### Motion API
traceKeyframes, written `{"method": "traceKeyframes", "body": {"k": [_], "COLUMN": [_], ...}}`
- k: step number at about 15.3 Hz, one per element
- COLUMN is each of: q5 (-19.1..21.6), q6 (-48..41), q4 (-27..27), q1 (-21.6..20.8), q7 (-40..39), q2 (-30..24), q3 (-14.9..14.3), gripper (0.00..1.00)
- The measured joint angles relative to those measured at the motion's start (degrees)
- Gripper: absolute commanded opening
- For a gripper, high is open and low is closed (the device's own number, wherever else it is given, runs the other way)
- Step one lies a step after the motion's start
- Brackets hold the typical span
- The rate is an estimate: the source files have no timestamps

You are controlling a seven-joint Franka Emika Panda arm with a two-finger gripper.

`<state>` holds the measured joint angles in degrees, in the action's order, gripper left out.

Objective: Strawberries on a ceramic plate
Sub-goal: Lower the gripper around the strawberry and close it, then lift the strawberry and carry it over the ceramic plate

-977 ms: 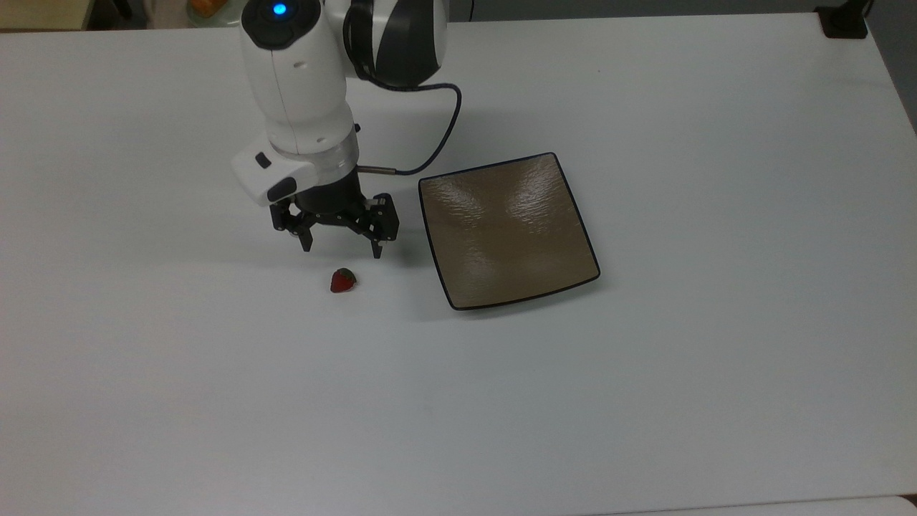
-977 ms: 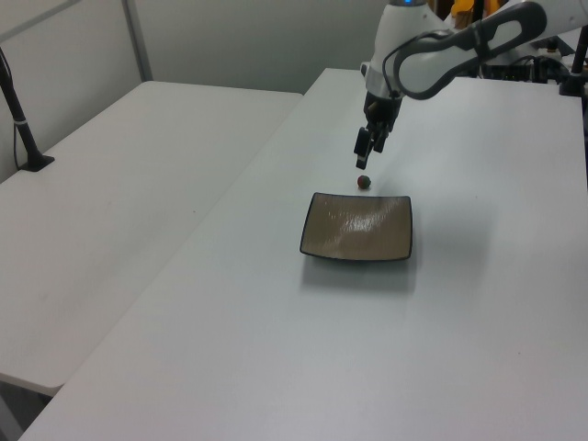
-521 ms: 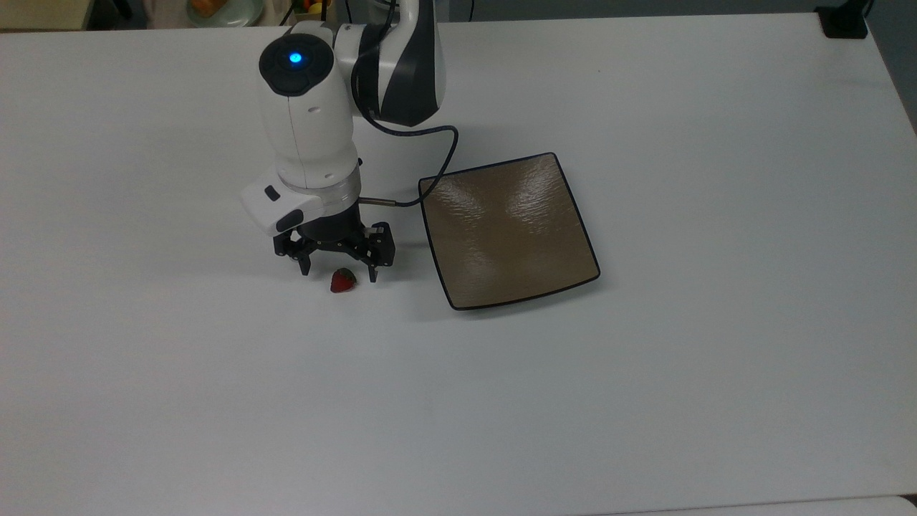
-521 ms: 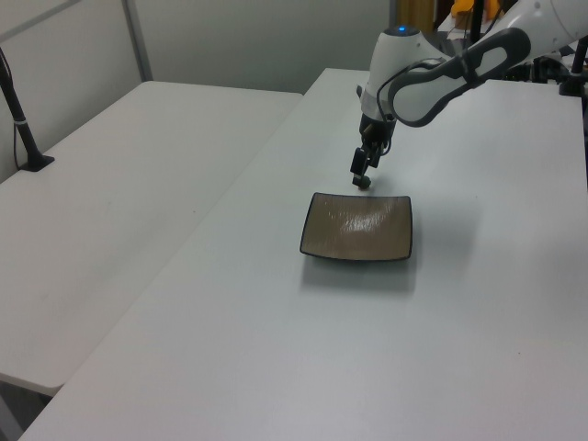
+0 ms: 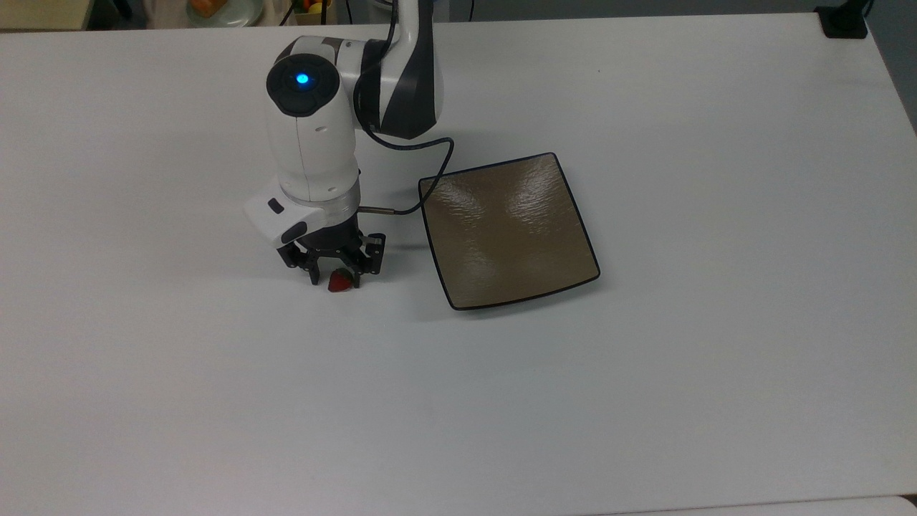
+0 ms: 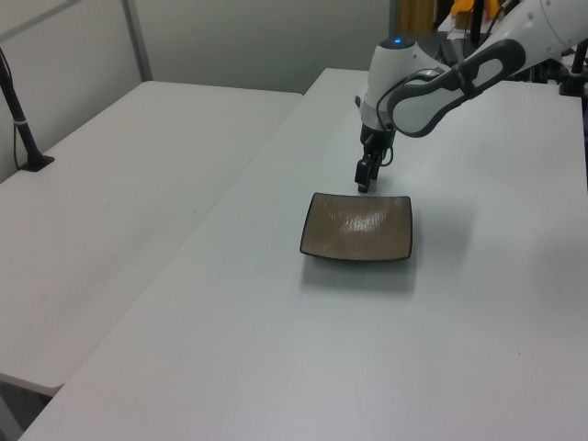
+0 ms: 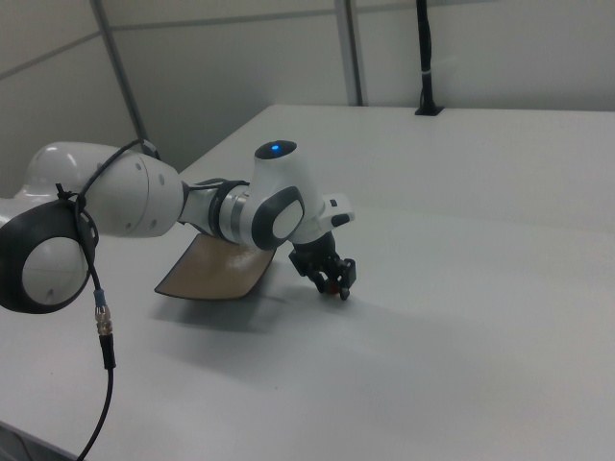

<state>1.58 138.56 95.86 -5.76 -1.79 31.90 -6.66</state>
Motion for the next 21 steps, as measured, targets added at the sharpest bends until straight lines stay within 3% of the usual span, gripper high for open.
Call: {"method": "traceKeyframes", "body": {"k": [3, 10, 21], "q5": [0.0, 0.0, 0.1], "q6": [0.0, -0.8, -32.5], "q4": [-0.4, -0.7, -3.2], "q1": [0.0, 0.0, -1.4], "q7": [0.0, 0.0, -9.9], "q2": [0.0, -1.0, -15.9], "q3": [0.0, 0.0, 1.8], "gripper": [0.04, 0.05, 0.06]}}
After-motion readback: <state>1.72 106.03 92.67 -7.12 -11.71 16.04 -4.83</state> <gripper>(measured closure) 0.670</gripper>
